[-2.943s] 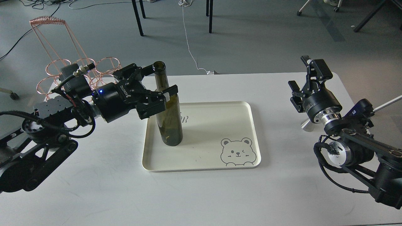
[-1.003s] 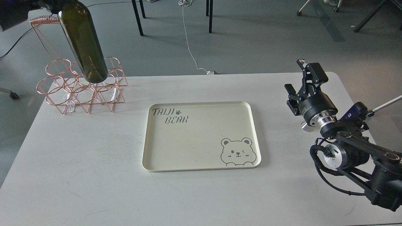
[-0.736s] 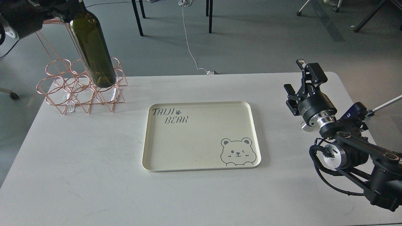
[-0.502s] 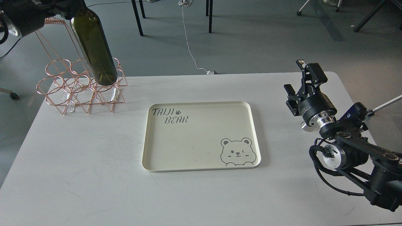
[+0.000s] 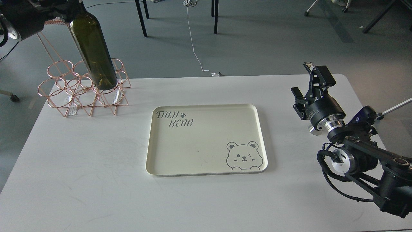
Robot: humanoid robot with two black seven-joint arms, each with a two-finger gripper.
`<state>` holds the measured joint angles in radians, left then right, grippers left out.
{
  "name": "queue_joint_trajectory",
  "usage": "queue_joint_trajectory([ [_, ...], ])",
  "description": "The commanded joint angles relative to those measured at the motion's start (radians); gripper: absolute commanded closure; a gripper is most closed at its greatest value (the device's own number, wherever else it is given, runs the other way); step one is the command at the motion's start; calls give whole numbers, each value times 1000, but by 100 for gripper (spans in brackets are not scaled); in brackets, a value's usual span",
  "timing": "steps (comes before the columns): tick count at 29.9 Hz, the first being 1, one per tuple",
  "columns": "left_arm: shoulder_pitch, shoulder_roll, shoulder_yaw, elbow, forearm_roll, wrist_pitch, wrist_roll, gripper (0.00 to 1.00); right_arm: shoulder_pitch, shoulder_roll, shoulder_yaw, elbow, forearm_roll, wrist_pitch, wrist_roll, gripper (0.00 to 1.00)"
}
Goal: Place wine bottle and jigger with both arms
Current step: 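Lower the bottle into a slot of the copper wire rack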
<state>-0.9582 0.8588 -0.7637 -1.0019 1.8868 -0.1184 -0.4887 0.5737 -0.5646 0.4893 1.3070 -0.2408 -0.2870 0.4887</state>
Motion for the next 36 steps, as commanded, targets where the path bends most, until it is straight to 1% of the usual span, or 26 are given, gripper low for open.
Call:
queue_joint_trajectory([
  [1, 1, -9, 4, 2, -2, 2, 0, 86, 0, 0, 0, 0, 0, 0, 0, 1],
  [17, 3, -30, 9, 39, -3, 22, 0, 85, 0, -1, 0, 0, 0, 0, 0, 1],
  [21, 3, -27, 35, 55, -5, 28, 0, 85, -2, -3, 0, 0, 0, 0, 0, 1],
  [36, 1, -18, 46, 55, 0, 34, 0, 85, -3, -3, 0, 2, 0, 0, 0, 1],
])
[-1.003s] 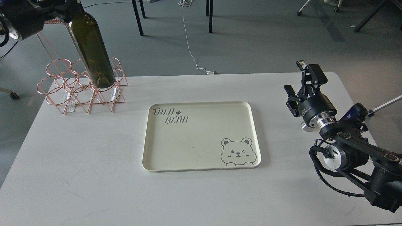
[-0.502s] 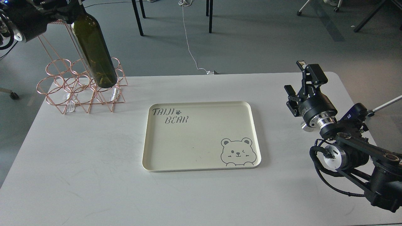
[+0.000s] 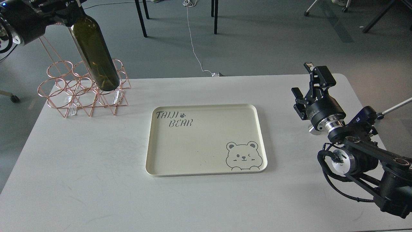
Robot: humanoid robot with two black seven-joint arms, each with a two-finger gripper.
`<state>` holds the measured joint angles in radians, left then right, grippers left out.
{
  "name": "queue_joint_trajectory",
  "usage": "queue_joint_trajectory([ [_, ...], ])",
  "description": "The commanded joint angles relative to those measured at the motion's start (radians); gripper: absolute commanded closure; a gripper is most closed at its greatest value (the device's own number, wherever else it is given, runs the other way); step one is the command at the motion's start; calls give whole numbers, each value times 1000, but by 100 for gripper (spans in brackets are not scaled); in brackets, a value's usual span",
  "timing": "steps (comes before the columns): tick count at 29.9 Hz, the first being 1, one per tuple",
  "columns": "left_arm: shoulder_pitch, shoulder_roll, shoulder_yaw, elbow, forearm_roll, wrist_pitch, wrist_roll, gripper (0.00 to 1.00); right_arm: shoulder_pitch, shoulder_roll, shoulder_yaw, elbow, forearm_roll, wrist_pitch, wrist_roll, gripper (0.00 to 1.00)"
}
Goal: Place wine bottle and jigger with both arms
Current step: 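Lower the bottle into a slot of the copper wire rack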
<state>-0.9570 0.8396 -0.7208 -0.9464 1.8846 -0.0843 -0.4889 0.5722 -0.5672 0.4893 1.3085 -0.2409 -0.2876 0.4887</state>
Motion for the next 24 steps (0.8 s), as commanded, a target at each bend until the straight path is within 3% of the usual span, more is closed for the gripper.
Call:
queue_joint_trajectory([
  [1, -2, 4, 3, 0, 2, 0, 0, 85, -2, 0, 0, 0, 0, 1, 0, 1],
  [24, -12, 1, 56, 0, 2, -2, 0, 85, -8, 0, 0, 2, 0, 1, 0, 1],
])
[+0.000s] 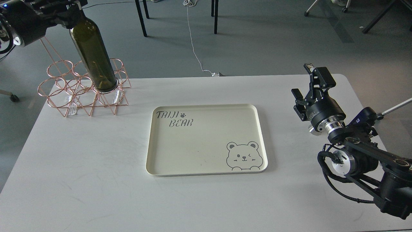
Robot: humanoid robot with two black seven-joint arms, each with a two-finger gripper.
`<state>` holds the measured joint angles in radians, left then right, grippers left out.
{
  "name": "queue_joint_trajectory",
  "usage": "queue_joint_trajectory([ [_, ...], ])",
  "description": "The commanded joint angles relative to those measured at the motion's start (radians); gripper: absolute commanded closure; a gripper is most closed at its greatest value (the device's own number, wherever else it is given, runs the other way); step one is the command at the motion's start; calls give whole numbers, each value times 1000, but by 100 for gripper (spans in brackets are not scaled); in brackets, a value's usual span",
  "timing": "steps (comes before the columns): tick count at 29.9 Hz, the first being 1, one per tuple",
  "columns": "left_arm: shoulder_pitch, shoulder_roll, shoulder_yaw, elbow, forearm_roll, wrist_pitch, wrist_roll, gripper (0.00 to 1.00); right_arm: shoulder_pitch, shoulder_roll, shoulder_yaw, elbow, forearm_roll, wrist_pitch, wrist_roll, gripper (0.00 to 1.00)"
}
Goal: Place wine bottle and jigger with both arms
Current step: 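Lower the bottle into a slot of the copper wire rack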
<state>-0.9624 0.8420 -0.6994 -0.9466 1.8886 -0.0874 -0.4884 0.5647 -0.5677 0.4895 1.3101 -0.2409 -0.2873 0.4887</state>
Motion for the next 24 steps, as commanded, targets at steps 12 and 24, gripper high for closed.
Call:
queue_joint_trajectory([
  [12, 4, -12, 46, 3, -9, 23, 0, 80, 0, 0, 0, 0, 0, -1, 0, 1],
  [24, 13, -47, 58, 69, -13, 37, 0, 78, -8, 0, 0, 0, 0, 0, 0, 1],
])
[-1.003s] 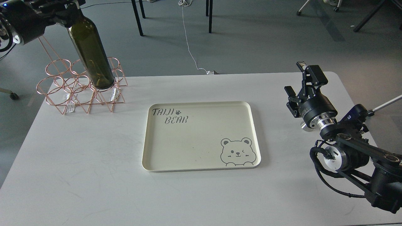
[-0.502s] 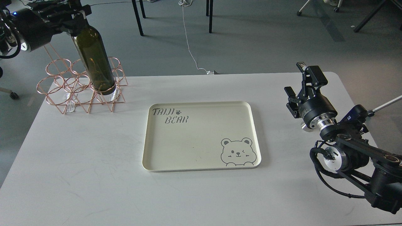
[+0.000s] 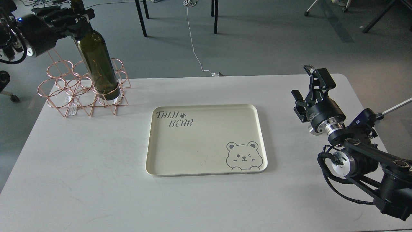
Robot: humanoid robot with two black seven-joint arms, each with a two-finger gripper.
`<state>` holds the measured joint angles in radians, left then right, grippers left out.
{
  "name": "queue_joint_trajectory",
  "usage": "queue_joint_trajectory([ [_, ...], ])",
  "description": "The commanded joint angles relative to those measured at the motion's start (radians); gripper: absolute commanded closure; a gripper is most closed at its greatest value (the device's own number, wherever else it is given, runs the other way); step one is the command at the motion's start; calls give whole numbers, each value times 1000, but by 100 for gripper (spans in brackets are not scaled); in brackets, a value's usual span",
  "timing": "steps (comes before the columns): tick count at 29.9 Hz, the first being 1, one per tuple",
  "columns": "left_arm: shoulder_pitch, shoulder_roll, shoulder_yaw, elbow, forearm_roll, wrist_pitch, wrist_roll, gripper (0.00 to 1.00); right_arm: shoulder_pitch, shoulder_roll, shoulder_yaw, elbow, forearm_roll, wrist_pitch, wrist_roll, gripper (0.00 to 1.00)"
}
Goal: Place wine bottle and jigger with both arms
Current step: 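Lower the bottle into a slot of the copper wire rack, then open the left gripper and release the bottle in the rack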
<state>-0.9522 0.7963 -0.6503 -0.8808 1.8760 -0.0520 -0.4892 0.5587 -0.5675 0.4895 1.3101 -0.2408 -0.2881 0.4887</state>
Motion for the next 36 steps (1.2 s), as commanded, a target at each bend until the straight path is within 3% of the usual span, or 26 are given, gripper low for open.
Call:
queue_joint_trajectory([
  [1, 4, -2, 11, 3, -1, 1, 0, 78, -2, 0, 1, 0, 0, 1, 0, 1],
  [18, 43, -51, 11, 40, -1, 43, 0, 77, -5, 1, 1, 0, 0, 1, 0, 1],
  [32, 64, -57, 11, 43, -1, 43, 0, 70, -8, 1, 0, 0, 0, 0, 0, 1],
  [36, 66, -57, 11, 42, -1, 43, 0, 64, -10, 1, 1, 0, 0, 0, 0, 1],
])
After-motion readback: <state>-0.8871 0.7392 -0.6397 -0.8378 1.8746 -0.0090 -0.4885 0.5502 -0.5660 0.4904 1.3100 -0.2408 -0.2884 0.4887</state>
